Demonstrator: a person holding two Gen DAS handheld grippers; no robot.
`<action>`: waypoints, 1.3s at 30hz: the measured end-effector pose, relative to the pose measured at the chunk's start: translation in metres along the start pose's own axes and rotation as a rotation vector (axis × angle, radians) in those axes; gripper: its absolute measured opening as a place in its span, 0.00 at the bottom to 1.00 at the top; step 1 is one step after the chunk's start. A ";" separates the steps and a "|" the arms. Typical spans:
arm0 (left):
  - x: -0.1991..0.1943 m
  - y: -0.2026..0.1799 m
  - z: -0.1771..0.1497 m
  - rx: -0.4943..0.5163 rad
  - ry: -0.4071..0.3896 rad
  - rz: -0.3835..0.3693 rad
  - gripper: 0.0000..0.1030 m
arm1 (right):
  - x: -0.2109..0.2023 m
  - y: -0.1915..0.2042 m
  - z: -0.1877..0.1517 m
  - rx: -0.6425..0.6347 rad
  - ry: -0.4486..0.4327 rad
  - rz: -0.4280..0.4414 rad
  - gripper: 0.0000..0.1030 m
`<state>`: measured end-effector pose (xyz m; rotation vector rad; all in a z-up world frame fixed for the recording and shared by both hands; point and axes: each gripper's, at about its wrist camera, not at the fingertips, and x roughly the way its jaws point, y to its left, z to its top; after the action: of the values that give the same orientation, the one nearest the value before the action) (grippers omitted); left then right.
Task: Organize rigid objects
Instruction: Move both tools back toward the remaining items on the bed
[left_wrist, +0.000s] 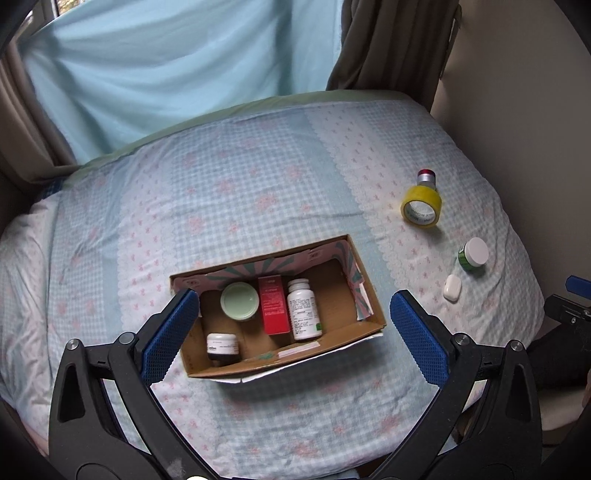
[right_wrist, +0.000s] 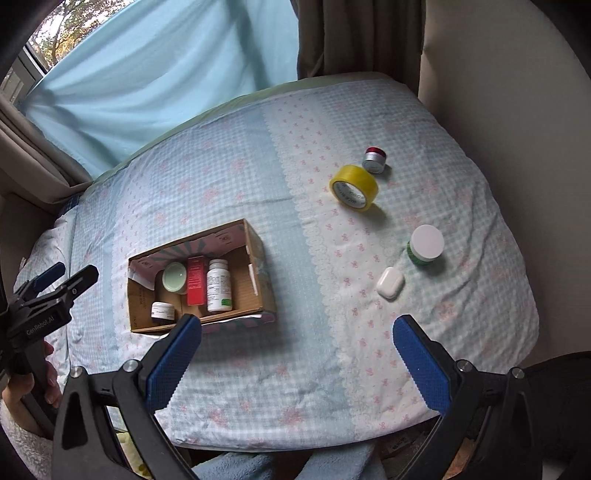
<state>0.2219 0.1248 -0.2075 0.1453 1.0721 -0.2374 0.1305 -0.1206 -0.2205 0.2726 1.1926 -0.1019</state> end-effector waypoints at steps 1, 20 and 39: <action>0.003 -0.015 0.006 0.002 0.000 -0.003 1.00 | 0.001 -0.014 0.002 -0.006 0.000 -0.004 1.00; 0.132 -0.262 0.114 0.216 0.169 0.012 1.00 | 0.075 -0.207 0.043 0.008 0.053 0.070 1.00; 0.339 -0.323 0.141 0.557 0.425 -0.026 1.00 | 0.198 -0.238 0.046 0.145 0.044 -0.013 1.00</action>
<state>0.4118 -0.2606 -0.4407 0.7070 1.4073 -0.5434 0.1928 -0.3490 -0.4254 0.3958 1.2331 -0.1951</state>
